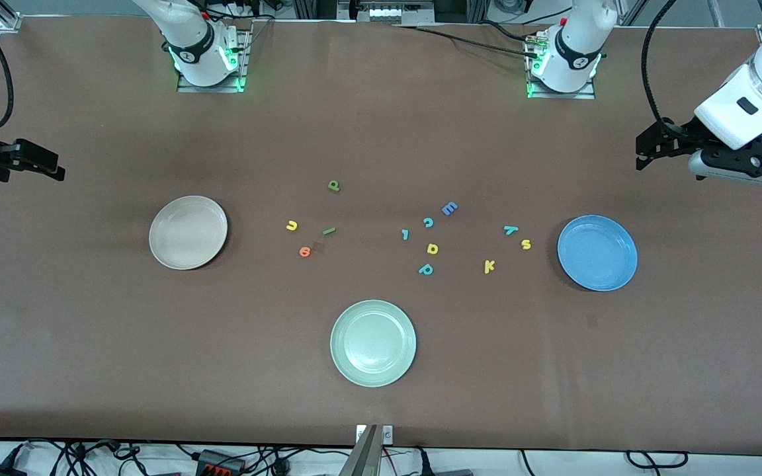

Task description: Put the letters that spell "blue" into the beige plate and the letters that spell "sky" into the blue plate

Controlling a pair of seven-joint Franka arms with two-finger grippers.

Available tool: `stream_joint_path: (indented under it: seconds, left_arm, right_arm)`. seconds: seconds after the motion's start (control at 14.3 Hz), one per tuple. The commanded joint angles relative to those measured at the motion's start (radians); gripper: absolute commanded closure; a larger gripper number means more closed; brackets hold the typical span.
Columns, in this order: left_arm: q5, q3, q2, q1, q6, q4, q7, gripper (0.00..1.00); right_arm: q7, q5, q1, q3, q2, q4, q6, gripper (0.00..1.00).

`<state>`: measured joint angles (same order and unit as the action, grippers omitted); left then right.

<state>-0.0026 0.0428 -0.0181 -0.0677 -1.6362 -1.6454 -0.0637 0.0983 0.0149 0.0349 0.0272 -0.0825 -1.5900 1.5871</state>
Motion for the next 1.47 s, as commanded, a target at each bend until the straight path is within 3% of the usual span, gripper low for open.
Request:
stream_joint_path:
  seconds: [0.0, 0.84, 1.19, 1.4]
  left_arm:
    - [-0.005, 0.000, -0.005, -0.001, 0.018, 0.015, -0.019, 0.00]
    - [-0.005, 0.002, -0.005, -0.001, 0.021, 0.015, -0.008, 0.00]
    - [-0.010, 0.002, 0.003, -0.004, 0.061, 0.016, -0.001, 0.00]
    - [-0.004, 0.064, 0.075, -0.006, 0.145, 0.018, -0.002, 0.00]
  right_arm:
    - [0.014, 0.010, -0.041, -0.009, -0.054, -0.002, -0.006, 0.00]
    - [-0.138, 0.017, -0.305, -0.009, -0.361, -0.011, 0.169, 0.00]
    - [-0.329, 0.017, -0.380, -0.009, -0.376, -0.126, 0.353, 0.00]
    - [-0.445, 0.019, -0.403, -0.010, -0.378, -0.186, 0.431, 0.00]
